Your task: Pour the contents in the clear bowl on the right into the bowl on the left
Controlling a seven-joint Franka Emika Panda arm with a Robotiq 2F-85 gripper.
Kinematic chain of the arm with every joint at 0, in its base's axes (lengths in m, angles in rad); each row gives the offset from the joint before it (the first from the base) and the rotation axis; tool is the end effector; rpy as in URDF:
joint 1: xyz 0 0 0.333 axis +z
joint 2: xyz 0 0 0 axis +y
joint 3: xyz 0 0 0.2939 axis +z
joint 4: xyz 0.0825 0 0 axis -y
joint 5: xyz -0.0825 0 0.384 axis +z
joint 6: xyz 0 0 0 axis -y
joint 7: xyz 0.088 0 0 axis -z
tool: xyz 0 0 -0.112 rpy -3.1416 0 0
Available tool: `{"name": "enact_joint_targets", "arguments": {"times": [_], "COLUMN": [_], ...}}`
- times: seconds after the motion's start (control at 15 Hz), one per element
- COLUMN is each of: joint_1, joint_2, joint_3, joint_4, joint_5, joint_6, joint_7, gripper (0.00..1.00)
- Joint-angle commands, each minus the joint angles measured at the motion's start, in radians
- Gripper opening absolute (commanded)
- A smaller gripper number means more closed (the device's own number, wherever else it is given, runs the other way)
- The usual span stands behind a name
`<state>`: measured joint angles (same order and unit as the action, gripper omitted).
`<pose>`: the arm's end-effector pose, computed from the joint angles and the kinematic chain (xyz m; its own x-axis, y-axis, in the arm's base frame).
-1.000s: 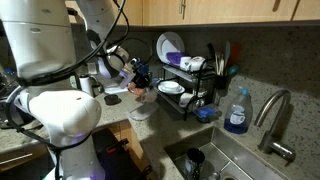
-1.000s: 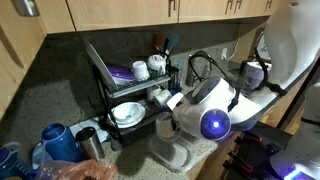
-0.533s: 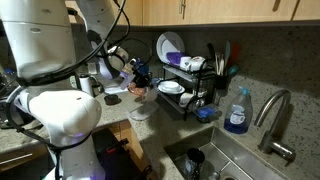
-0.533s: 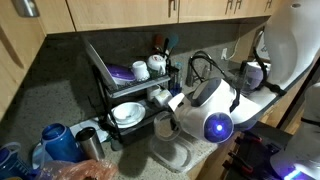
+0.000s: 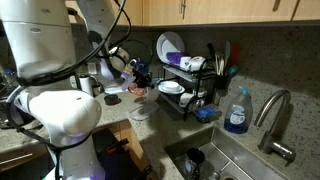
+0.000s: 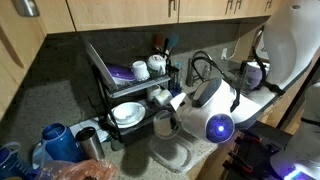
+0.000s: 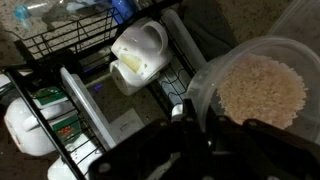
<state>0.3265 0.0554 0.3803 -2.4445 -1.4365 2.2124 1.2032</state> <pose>0.3828 0.2805 0.2516 0.6586 0.6684 0.3456 0.2293 -0.6157 0.7539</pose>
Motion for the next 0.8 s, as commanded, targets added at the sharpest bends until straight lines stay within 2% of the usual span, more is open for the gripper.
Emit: {"name": "enact_joint_targets", "arguments": {"times": [0.0,0.73], "joint_1": [0.004,0.009], "joint_2": [-0.038,-0.057], "joint_3": [-0.017,-0.017], "joint_4": [-0.030,-0.067], "joint_5": [-0.049,-0.115], "joint_6": [0.010,0.003], "joint_7": [0.077,0.186], "gripper": [0.03,0.03]}}
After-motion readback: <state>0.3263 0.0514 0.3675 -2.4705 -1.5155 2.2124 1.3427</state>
